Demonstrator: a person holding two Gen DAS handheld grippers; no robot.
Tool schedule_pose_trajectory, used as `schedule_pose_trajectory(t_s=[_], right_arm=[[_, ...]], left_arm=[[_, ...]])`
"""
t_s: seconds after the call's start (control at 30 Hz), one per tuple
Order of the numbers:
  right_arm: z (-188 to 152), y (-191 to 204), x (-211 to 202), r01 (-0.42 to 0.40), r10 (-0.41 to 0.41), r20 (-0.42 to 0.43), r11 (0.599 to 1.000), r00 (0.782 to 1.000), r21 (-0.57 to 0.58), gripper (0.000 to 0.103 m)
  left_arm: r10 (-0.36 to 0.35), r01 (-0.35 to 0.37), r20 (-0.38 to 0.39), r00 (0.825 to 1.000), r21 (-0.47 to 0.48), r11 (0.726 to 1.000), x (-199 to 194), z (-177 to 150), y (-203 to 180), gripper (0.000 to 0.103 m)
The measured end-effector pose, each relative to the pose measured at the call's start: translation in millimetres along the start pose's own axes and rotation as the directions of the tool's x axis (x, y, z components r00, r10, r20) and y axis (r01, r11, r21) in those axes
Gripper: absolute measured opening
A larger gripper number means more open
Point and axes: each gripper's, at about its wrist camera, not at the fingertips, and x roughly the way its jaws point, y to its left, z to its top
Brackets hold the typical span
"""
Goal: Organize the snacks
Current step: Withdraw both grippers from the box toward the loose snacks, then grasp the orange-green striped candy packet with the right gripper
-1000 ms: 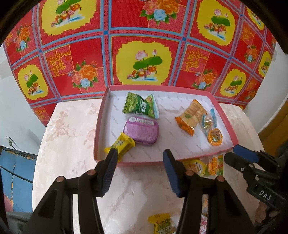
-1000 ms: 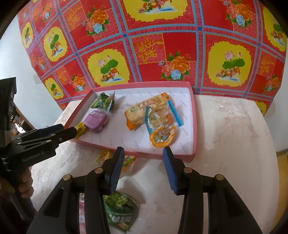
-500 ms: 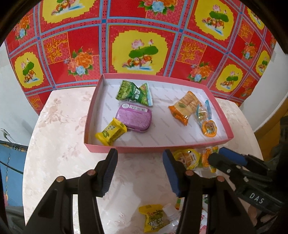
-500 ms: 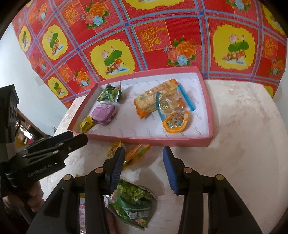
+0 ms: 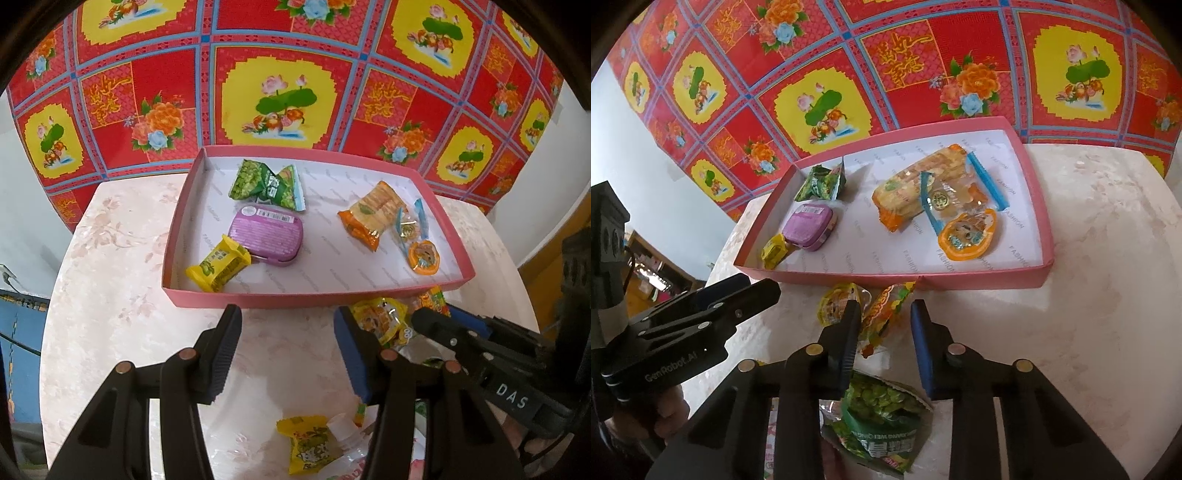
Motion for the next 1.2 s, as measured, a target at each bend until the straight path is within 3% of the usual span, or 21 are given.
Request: schedule_pose_trajectory(t_s=[0.43,0.53,1.2], right_arm=[[-4.8,-26.1,-20.1,0.046,-0.047,0.042,0.998,0.998,0.033,0.027],[-6.3,-32.6,-20.9,0.049,-0.05,0.042,0.998,0.998,0.046,0.02],[-11.6,-41.5,-23.0,0.002,-0.006,0.062,0.998,0.998,0.058,0.021]], left_arm=[[-0.033,0.035,-0.031,0.999,0.035,0.999,7.9,-3.6,-18.9,0.055],[-0.042,0.043,-0.042,0.998,0.039,0.998,11.6,-5.1,-24.0,0.055],[-0.056,0.063,-0.077,0.995,0.08,0.995,39.6,-6.7,-49.6,0.055]])
